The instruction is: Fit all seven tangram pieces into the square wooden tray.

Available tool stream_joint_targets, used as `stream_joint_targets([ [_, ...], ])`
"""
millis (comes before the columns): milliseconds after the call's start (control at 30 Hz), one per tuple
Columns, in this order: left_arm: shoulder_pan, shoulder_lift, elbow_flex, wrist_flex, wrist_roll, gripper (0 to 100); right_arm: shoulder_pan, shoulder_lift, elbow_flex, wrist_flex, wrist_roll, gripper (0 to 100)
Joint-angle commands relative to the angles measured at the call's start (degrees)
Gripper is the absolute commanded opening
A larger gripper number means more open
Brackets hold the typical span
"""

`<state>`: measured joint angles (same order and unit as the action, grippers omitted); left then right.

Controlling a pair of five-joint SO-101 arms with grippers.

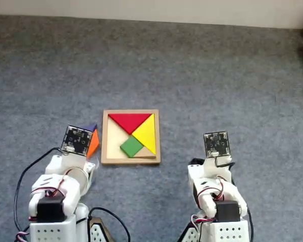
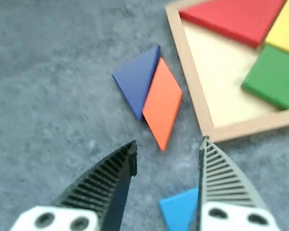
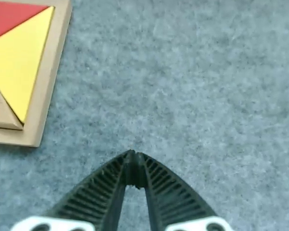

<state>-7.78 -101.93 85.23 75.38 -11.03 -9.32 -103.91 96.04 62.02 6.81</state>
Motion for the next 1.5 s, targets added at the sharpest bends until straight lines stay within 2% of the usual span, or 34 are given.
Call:
stream_joint_targets([
  [0, -1.5, -2.3, -8.6, -0.8, 0.0, 21, 0.7, -0.2, 8.5, 0.6, 0.0, 0.9],
  [233, -1.7, -0.2, -18.9, 1.3, -7.2, 21, 0.7, -0.1, 8.5, 0.5, 0.0, 0.9],
  [500, -1.3, 25.6, -30.2, 4.0, -7.6, 22, 0.7, -0.1, 8.5, 0.4, 0.0, 0.9],
  [733, -1.3, 46.0, -34.2, 3.3, -4.6, 40, 0.7, -0.1, 8.5, 0.4, 0.0, 0.9],
  [1167, -1.3, 70.1, -34.7, -13.4, -3.5, 39, 0.7, -0.1, 8.5, 0.4, 0.0, 0.9],
  [1467, -6.9, 83.5, -46.0, -14.5, -2.5, 39, 0.7, -0.1, 8.5, 0.4, 0.0, 0.9],
])
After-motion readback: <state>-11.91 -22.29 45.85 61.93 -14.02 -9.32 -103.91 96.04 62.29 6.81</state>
